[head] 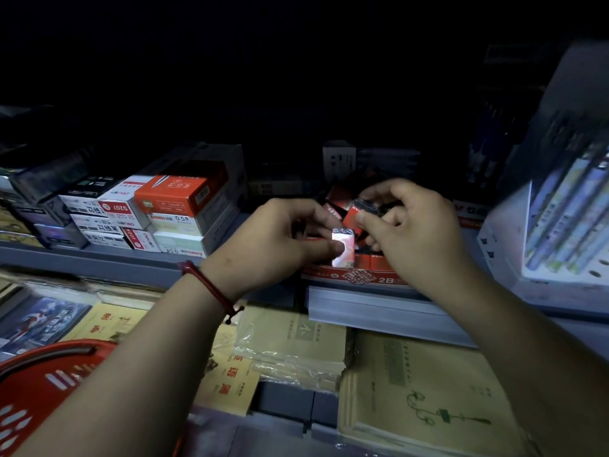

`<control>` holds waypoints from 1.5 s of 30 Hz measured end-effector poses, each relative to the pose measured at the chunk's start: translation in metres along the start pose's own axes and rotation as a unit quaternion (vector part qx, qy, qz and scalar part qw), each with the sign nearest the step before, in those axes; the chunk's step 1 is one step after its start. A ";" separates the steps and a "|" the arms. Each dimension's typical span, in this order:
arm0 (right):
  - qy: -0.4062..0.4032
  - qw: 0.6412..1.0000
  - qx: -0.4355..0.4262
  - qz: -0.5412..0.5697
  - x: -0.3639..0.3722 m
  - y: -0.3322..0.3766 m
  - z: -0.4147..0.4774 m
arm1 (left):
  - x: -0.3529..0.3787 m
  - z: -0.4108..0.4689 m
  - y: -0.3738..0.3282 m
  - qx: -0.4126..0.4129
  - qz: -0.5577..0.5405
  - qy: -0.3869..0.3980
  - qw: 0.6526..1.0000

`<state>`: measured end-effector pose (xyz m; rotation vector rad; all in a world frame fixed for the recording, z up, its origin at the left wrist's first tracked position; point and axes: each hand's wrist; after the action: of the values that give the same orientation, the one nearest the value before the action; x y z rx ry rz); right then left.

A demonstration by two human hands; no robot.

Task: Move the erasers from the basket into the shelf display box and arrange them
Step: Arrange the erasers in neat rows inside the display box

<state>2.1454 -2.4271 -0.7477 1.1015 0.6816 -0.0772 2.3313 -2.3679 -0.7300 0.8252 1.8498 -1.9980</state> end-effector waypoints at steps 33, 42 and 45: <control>-0.011 0.998 -0.001 -0.058 0.006 -0.007 0.002 | 0.004 0.015 0.000 -0.096 0.397 -0.113 0.906; -0.012 0.997 0.006 -0.072 0.006 -0.006 0.003 | 0.002 0.012 -0.006 -0.090 0.436 -0.046 0.894; -0.011 0.998 0.009 -0.063 0.005 -0.006 0.002 | 0.002 0.012 -0.001 -0.083 0.402 -0.040 0.911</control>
<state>2.1480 -2.4307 -0.7541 1.0732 0.7320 -0.2045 2.3264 -2.3793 -0.7298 1.1799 1.2847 -1.3056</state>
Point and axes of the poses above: each hand's wrist, its own z-axis towards the middle knuckle, its own x-axis out of the palm, y = z × x, and after that the axes turned 14 degrees about y, right-handed
